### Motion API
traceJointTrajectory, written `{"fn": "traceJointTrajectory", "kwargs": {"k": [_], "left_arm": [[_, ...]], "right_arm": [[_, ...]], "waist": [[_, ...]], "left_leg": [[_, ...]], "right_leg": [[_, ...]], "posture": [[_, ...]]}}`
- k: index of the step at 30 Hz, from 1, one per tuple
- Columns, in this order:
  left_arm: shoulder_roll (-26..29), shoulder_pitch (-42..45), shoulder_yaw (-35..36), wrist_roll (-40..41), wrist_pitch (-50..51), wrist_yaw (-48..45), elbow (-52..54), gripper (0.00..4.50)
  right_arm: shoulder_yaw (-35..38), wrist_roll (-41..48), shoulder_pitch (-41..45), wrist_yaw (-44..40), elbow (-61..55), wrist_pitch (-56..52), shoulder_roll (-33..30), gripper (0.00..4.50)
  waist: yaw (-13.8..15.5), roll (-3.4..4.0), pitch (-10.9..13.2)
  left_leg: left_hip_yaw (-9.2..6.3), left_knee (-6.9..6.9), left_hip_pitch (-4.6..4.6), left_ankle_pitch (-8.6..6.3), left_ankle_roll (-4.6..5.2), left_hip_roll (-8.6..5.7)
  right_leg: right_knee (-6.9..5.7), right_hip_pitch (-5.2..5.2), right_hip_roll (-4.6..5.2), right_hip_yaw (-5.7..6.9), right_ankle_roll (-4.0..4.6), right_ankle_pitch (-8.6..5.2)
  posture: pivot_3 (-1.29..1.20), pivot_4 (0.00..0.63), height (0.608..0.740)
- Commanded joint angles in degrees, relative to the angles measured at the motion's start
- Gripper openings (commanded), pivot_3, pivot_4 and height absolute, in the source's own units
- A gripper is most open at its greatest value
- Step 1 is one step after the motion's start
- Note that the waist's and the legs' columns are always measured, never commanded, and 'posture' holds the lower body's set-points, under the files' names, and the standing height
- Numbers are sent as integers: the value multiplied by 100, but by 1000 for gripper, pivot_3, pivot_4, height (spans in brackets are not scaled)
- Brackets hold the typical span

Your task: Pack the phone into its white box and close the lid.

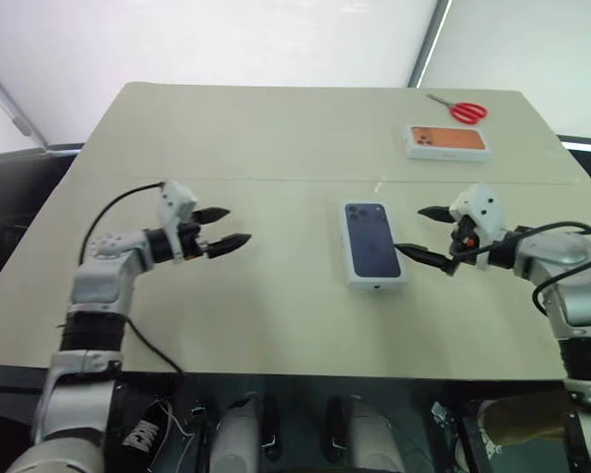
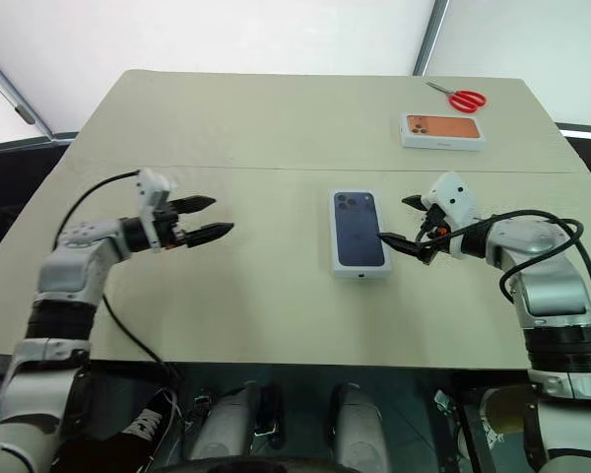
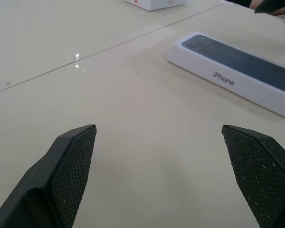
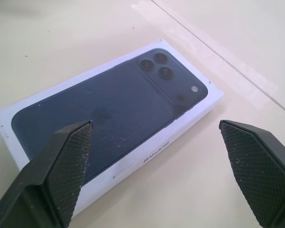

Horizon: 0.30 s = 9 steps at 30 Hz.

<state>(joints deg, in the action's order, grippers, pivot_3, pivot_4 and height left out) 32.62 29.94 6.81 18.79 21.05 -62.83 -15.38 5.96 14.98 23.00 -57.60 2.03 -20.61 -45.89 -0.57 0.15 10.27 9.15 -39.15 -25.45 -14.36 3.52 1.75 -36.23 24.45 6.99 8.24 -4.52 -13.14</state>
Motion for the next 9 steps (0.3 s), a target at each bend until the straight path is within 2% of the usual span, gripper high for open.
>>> {"fn": "traceJointTrajectory", "kwargs": {"k": [1,9], "left_arm": [[328,-437,264,224,54,-92,511,4449],[699,-1199,703,431,104,227,911,4449]], "right_arm": [[291,114,-95,-157,-3,406,-167,4498],[501,218,-414,-427,304,567,-405,4498]], "waist": [[-10,0,0],[3,1,2]], "left_leg": [[0,0,0,0,-1,0],[0,2,0,-2,-3,1]], "right_leg": [[0,0,0,0,0,0],[1,2,6,-1,1,-1]], "posture": [[0,150,738],[0,150,738]]}}
